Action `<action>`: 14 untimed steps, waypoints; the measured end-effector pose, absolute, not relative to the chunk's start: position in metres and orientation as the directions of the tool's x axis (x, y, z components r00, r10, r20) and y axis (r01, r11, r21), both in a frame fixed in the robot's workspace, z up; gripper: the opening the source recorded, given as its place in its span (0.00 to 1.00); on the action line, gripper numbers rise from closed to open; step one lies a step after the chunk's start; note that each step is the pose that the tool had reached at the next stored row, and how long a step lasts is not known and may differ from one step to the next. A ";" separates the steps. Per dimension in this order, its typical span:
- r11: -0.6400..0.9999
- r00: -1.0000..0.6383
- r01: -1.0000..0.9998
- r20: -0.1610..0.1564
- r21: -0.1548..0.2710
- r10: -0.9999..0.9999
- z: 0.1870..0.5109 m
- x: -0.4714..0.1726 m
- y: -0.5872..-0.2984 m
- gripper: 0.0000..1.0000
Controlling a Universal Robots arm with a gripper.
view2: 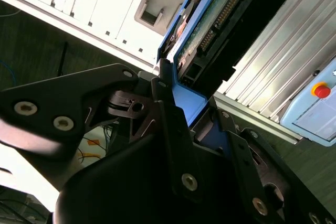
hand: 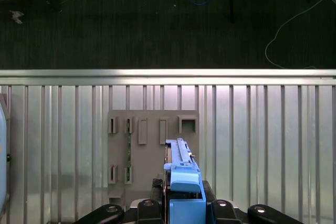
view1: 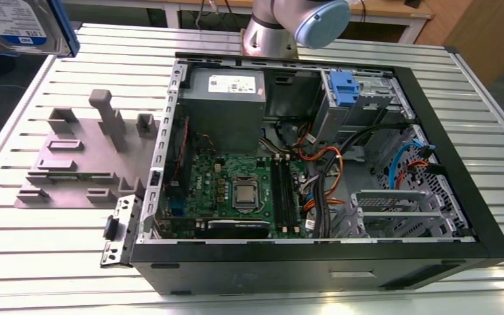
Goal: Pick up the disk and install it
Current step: 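Pick up the disk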
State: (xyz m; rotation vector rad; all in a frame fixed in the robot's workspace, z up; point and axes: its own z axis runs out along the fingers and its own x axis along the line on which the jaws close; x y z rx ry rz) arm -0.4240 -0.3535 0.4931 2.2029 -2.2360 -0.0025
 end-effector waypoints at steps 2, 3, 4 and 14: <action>0.015 -0.015 -1.000 0.001 0.003 -1.000 0.493 -0.424 -0.354 0.36; 0.015 -0.015 -1.000 0.001 0.003 -1.000 0.493 -0.424 -0.354 0.36; 0.015 -0.015 -1.000 0.001 0.003 -1.000 0.493 -0.423 -0.354 0.36; 0.015 -0.015 -1.000 0.001 0.003 -1.000 0.493 -0.419 -0.354 0.36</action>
